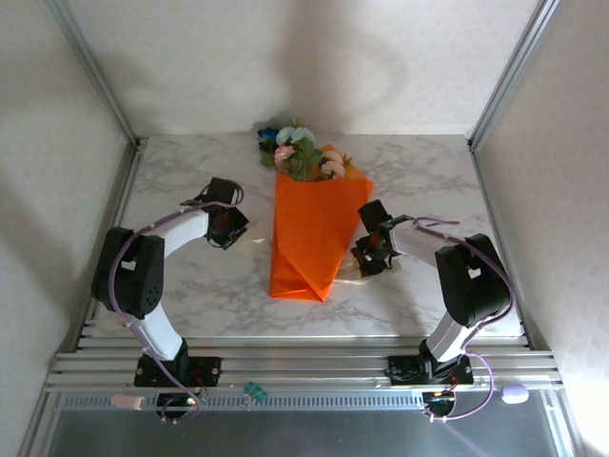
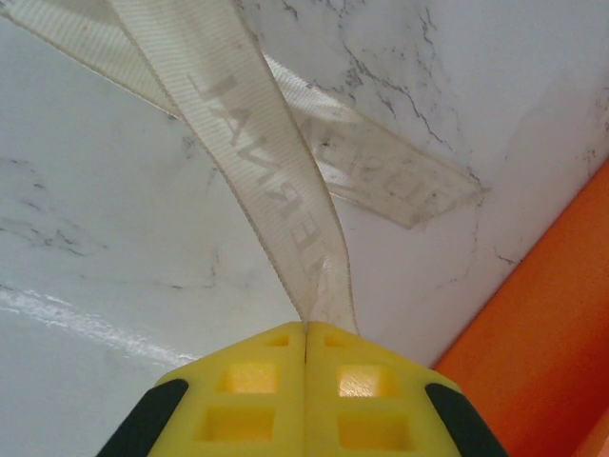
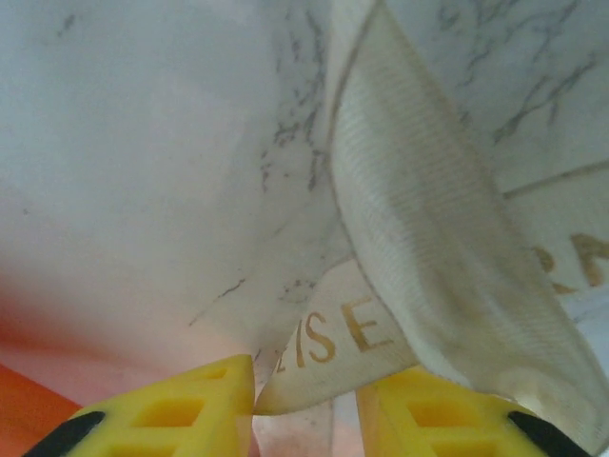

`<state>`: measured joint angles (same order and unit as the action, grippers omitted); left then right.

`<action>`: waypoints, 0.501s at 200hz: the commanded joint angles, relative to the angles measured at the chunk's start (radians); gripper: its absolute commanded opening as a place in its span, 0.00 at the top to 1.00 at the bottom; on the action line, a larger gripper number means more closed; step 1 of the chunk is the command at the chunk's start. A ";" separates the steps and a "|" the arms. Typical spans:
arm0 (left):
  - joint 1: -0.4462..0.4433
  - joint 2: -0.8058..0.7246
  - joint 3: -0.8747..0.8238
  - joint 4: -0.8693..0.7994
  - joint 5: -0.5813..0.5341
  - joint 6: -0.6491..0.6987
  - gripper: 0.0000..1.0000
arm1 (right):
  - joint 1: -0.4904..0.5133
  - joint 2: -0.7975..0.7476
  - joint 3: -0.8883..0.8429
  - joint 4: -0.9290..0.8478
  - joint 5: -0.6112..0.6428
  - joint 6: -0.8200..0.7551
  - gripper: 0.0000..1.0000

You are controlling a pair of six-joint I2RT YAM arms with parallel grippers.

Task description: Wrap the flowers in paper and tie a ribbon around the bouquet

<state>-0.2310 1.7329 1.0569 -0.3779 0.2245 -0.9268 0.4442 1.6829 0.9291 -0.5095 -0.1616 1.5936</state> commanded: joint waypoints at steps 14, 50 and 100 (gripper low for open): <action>0.012 -0.043 0.002 -0.022 -0.006 0.023 1.00 | -0.026 0.088 0.035 0.065 0.023 0.019 0.97; 0.045 -0.075 0.003 -0.042 -0.043 0.031 1.00 | -0.090 -0.048 0.068 -0.011 0.136 -0.015 1.00; 0.120 -0.111 -0.008 -0.056 -0.064 0.046 1.00 | -0.275 -0.201 0.078 -0.071 0.145 -0.106 1.00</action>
<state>-0.1452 1.6600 1.0565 -0.3977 0.2020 -0.9070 0.2344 1.5539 0.9874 -0.5346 -0.0677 1.5394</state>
